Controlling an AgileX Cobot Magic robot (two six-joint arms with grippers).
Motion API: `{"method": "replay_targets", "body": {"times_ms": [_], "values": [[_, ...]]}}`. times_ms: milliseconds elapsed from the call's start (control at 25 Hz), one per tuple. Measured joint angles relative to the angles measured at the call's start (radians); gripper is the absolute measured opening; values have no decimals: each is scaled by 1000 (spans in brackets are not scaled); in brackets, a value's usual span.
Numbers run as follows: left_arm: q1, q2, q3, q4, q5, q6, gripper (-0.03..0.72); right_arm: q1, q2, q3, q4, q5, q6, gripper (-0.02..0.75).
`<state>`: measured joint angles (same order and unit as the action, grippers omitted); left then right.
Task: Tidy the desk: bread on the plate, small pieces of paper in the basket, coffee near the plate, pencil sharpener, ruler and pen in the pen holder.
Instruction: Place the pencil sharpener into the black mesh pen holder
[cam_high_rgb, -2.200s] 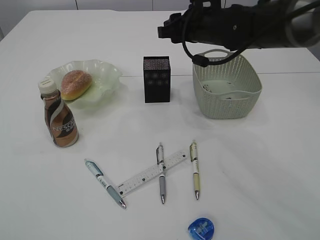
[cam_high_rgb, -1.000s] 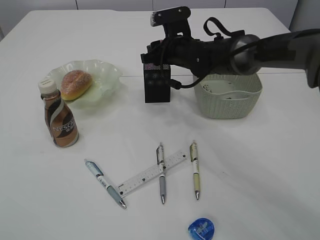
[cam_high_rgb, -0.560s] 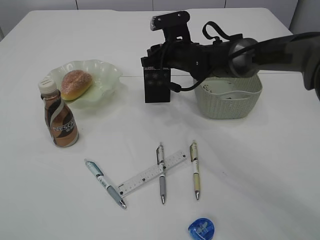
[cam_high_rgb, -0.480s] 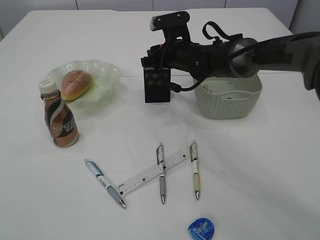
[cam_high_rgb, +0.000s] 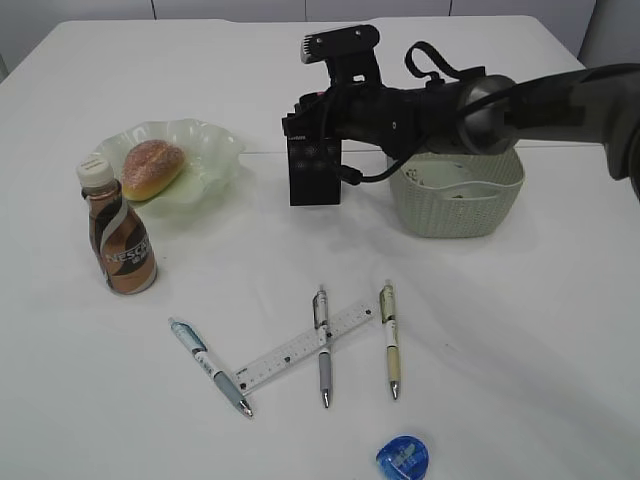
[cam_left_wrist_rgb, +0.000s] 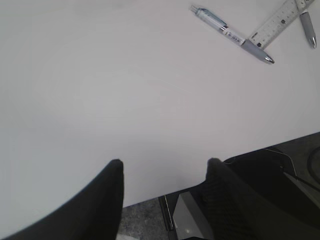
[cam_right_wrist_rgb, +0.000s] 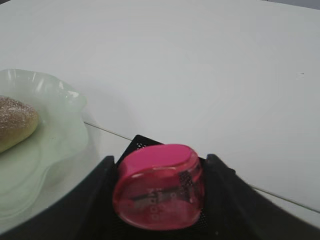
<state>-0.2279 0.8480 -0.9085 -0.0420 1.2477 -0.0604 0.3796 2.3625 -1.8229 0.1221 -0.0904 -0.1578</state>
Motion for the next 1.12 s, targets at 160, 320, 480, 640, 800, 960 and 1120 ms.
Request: {"method": "replay_targets", "body": {"times_ms": [160, 320, 480, 640, 800, 960, 1120], "values": [[0, 0, 0, 0, 0, 0, 380, 0, 0, 0, 0, 10, 8, 426], [0, 0, 0, 0, 0, 0, 380, 0, 2, -22, 0, 55, 10, 447], [0, 0, 0, 0, 0, 0, 380, 0, 2, -52, 0, 90, 13, 459], [0, 0, 0, 0, 0, 0, 380, 0, 2, -61, 0, 103, 15, 460], [0, 0, 0, 0, 0, 0, 380, 0, 2, -61, 3, 133, 15, 460], [0, 0, 0, 0, 0, 0, 380, 0, -19, -61, 3, 184, 15, 460], [0, 0, 0, 0, 0, 0, 380, 0, -82, -61, 3, 242, 17, 461]]}}
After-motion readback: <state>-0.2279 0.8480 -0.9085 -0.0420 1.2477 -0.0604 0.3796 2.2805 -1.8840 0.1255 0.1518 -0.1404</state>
